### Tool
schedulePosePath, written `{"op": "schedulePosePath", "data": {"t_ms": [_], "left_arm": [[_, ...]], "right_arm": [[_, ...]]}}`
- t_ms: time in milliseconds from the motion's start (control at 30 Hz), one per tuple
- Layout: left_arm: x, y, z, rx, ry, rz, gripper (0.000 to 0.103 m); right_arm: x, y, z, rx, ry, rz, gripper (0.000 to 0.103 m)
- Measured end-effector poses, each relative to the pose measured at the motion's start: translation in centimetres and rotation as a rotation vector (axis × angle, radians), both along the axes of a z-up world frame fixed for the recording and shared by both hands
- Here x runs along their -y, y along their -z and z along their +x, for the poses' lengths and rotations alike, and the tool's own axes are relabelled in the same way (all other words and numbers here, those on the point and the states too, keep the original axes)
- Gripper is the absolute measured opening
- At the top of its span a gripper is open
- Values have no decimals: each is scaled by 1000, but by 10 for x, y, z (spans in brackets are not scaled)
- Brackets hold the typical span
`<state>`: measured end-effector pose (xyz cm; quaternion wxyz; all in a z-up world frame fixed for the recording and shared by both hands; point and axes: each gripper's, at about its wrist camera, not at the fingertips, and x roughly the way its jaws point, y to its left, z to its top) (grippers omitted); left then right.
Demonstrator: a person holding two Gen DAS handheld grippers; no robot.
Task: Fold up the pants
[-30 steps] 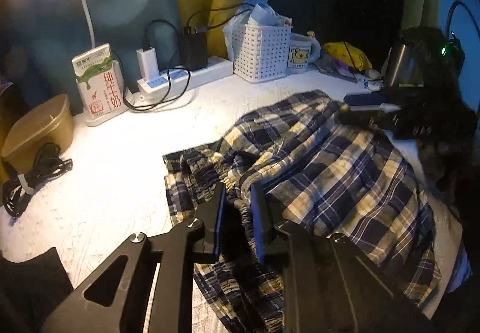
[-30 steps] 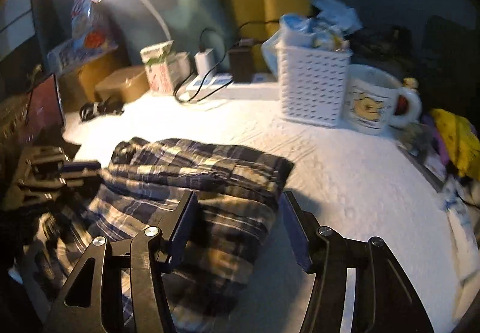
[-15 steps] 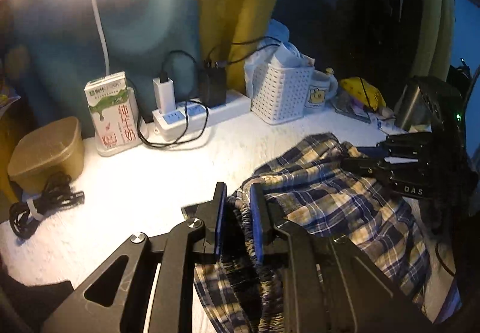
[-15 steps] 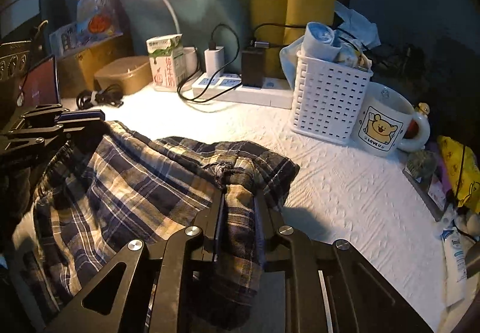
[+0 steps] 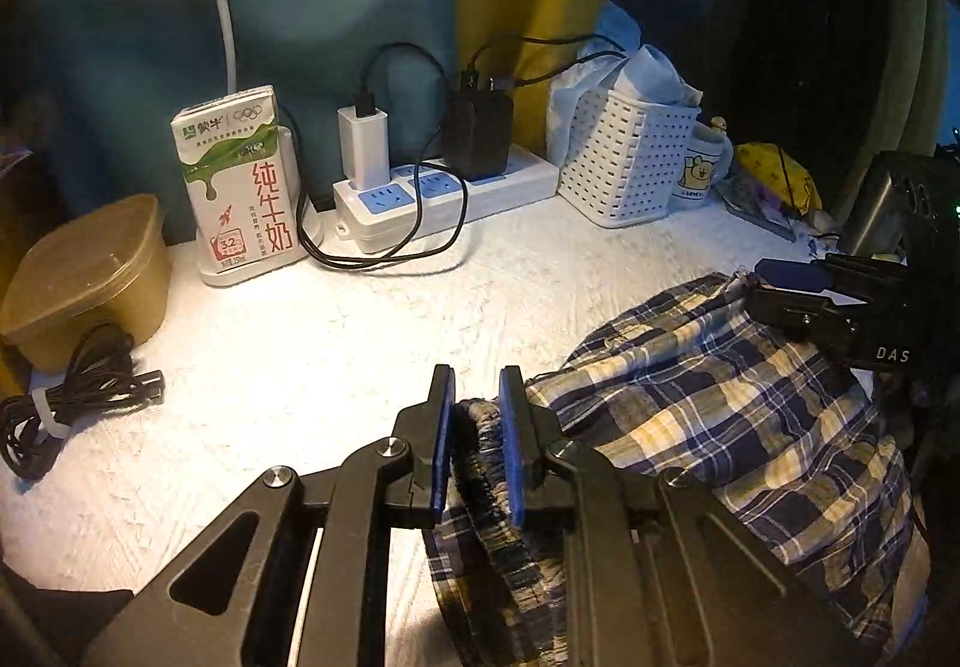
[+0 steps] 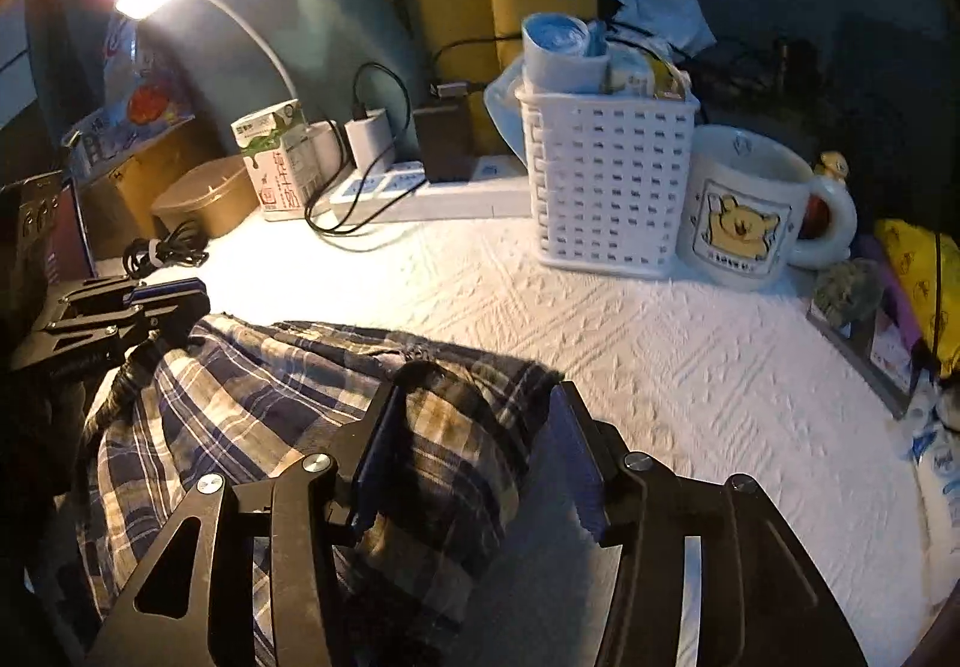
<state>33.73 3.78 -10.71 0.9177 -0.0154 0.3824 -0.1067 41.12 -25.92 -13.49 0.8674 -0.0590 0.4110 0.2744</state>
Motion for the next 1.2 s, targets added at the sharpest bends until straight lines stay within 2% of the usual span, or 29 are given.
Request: {"op": "schedulePosePath", "data": {"t_ms": [67, 300, 333, 433, 500, 600, 667, 700, 733, 833, 933, 1033, 1133, 1200], "left_arm": [[-2, 3, 2, -6, -10, 6, 14], [-5, 17, 13, -31, -34, 34, 15], [-7, 15, 15, -41, -40, 27, 18], [-17, -4, 12, -33, -60, -10, 18], [-21, -23, 3, 14, -76, 2, 19], [-20, -53, -22, 79, -29, -36, 20], [-10, -60, -37, 100, 29, -46, 35], [-3, -61, -43, 104, 67, -49, 38], [8, -58, -51, 101, 117, -44, 40], [29, -36, -51, 44, 167, 18, 40], [35, -7, -42, -49, 159, 38, 40], [34, 9, -35, -75, 142, 67, 40], [27, 15, -30, -89, 137, 50, 40], [24, 19, -30, -89, 145, 44, 40]], "right_arm": [[-6, 1, 2, 2, -20, -12, 36], [-29, 19, 18, 8, -29, -117, 36], [-32, 22, 20, 11, -27, -129, 36], [-32, 18, 22, 12, -17, -134, 36], [-28, 7, 21, 34, 4, -122, 40], [-22, -11, 15, 71, 24, -111, 44], [-20, -25, 5, 106, 28, -111, 45], [-20, -31, 0, 116, 21, -109, 45], [-21, -36, -7, 122, 7, -105, 45], [-27, -39, -29, 114, -53, -88, 45], [-39, -27, -43, 66, -114, -84, 45], [-49, -6, -52, 14, -159, -113, 45], [-53, 17, -53, -39, -175, -145, 45], [-46, 25, -48, -75, -172, -121, 45]]}}
